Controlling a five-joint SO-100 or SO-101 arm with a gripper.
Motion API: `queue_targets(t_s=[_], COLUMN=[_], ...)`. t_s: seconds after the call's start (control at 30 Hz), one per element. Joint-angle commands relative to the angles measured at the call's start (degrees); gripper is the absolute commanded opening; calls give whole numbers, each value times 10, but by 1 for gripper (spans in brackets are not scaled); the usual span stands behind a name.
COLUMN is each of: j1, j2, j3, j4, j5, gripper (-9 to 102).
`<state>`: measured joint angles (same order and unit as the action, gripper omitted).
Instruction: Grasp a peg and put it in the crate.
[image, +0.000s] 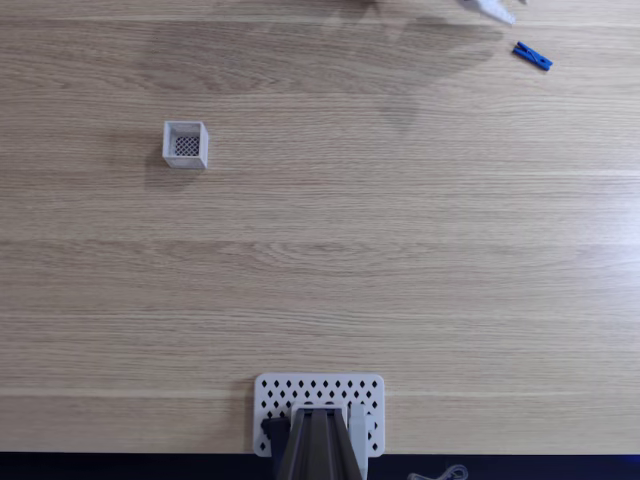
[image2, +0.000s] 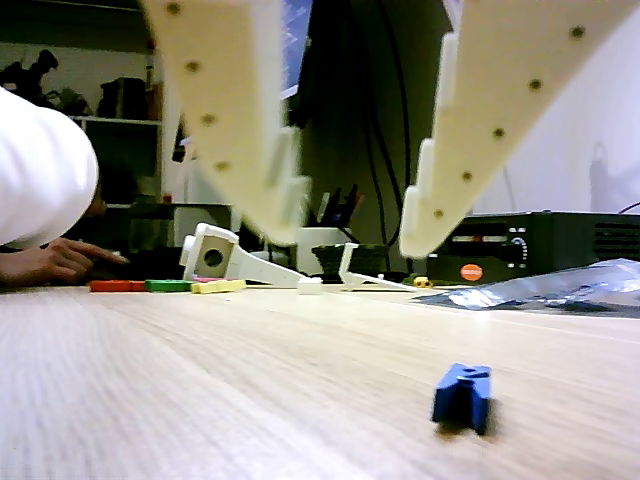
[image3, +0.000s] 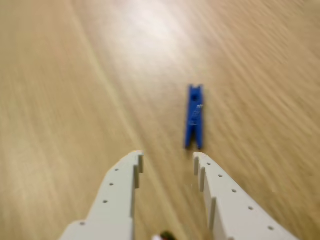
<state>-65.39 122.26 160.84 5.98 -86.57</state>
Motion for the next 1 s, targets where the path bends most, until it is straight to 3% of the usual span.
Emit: queue_targets(t_s=[0.0,0.77,0.87,0.97], j1=[15,22,19,20], j2=[-27,-305,-315,-315], j3=[-67,-197,-199,-198], j4=[-33,-118,-118,-118], j5=[-9,-6,-4,-3], gripper=[20,19,12,-3])
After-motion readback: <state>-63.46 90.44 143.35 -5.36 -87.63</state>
